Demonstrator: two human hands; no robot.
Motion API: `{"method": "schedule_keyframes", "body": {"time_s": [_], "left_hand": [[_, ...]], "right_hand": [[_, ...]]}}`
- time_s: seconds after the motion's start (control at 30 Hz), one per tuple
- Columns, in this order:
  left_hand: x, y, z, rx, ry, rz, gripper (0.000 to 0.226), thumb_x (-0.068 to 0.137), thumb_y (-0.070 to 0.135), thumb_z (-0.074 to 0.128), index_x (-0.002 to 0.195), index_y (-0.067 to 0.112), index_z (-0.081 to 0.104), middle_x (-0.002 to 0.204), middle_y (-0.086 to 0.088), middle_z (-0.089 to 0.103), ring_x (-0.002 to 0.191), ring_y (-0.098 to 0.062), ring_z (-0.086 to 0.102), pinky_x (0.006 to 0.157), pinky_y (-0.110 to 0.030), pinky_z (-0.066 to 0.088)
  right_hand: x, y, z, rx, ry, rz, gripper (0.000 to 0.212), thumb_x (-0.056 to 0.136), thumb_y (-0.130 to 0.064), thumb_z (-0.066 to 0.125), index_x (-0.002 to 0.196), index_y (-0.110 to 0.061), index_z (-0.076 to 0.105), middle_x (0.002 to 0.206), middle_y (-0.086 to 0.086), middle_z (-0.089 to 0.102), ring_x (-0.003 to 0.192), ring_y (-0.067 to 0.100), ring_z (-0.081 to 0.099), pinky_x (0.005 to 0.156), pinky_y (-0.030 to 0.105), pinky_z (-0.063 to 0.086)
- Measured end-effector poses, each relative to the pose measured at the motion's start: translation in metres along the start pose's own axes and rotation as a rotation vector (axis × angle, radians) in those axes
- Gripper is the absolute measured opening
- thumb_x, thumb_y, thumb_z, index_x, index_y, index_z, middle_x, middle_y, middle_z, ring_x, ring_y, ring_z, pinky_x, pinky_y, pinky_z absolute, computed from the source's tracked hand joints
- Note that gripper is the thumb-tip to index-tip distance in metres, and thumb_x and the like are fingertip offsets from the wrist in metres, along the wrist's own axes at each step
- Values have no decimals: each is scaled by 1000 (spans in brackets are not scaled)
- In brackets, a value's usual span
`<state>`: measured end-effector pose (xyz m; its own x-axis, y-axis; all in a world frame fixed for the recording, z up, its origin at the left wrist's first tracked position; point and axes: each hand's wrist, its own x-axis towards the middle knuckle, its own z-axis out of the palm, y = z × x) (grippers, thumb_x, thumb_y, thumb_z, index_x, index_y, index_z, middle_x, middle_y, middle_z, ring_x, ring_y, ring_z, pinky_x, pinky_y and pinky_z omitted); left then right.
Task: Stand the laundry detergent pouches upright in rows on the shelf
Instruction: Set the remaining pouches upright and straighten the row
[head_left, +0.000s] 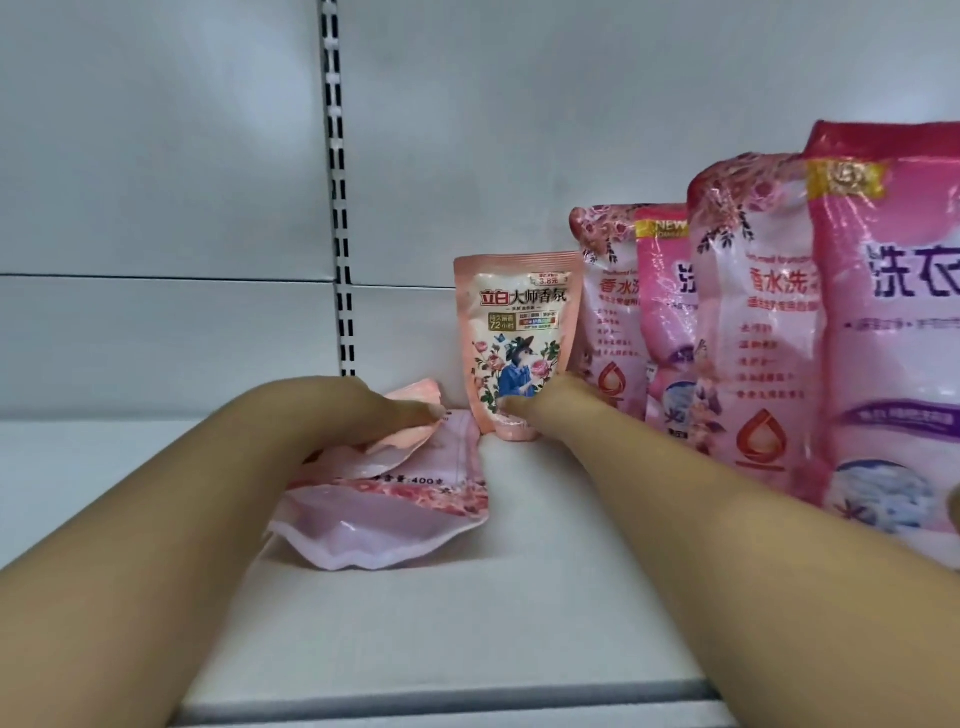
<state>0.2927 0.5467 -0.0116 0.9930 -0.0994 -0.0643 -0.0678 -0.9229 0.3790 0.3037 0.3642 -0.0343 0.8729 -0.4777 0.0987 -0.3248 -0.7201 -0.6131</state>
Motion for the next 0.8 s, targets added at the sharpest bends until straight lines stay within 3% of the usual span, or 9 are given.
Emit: {"method": "schedule_keyframes", "body": {"time_s": [0.1, 0.23, 0.3, 0.4, 0.47, 0.53, 0.67, 0.73, 0.8], "left_hand": [[-5, -2, 0, -62, 10, -37, 63, 70, 71, 52, 94, 13, 52, 93, -7, 60, 78, -24, 57, 60, -28, 36], [-10, -2, 0, -104, 25, -42, 60, 68, 72, 54, 93, 17, 50, 81, -1, 57, 69, -17, 55, 55, -26, 35], [-10, -3, 0, -41, 70, 5, 73, 66, 73, 53, 112, 17, 48, 97, -1, 59, 75, -17, 54, 64, -26, 38], [-9, -3, -1, -2, 114, 89, 94, 67, 69, 57, 140, 17, 29, 140, -5, 44, 106, -23, 49, 84, -28, 36], [-7, -1, -2, -52, 187, 167, 97, 67, 58, 66, 144, 19, 23, 147, -6, 37, 126, -24, 42, 96, -28, 33], [-4, 0, -3, -130, 315, 263, 95, 66, 46, 75, 143, 22, 25, 142, -7, 43, 125, -24, 45, 96, -28, 34], [-1, 1, -6, -331, 518, 368, 88, 67, 32, 79, 140, 28, 29, 122, -4, 54, 102, -21, 53, 80, -25, 36], [-1, 1, -7, -451, 623, 430, 80, 68, 24, 78, 136, 29, 36, 111, -3, 53, 89, -19, 54, 73, -25, 41], [-5, 2, -9, -608, 739, 495, 71, 70, 17, 77, 131, 30, 44, 98, 1, 51, 78, -18, 54, 68, -28, 46]], "right_hand": [[-5, -1, 1, -162, 18, -8, 74, 84, -55, 50, 132, 0, 37, 133, 19, 46, 119, 33, 49, 95, 35, 44], [-8, -5, -6, 89, 95, 21, 80, 84, -33, 63, 140, -1, 16, 137, 20, 41, 122, 34, 47, 94, 37, 43], [-9, -6, -11, 201, 130, 31, 75, 85, -25, 63, 140, -4, 16, 137, 20, 41, 122, 34, 46, 90, 35, 44], [-13, -7, -16, 277, 216, -43, 69, 83, -21, 64, 136, -6, 23, 137, 16, 39, 121, 32, 45, 91, 35, 42], [-15, -9, -16, 251, 307, -147, 71, 83, -22, 65, 138, -9, 22, 141, 13, 30, 122, 29, 43, 93, 36, 41], [-18, -13, -16, 269, 350, -226, 67, 84, -26, 63, 136, -9, 25, 139, 11, 31, 120, 28, 44, 91, 34, 41], [-17, -21, -8, 575, 207, -113, 53, 81, -39, 60, 121, -7, 45, 113, 9, 56, 100, 28, 56, 85, 35, 47], [-25, -22, -5, 624, -18, -33, 44, 85, -41, 56, 110, -5, 51, 95, 9, 60, 90, 27, 59, 81, 34, 51], [-34, -23, -5, 773, -258, -3, 42, 87, -42, 53, 107, -5, 53, 99, 14, 61, 91, 28, 62, 77, 36, 54]]}}
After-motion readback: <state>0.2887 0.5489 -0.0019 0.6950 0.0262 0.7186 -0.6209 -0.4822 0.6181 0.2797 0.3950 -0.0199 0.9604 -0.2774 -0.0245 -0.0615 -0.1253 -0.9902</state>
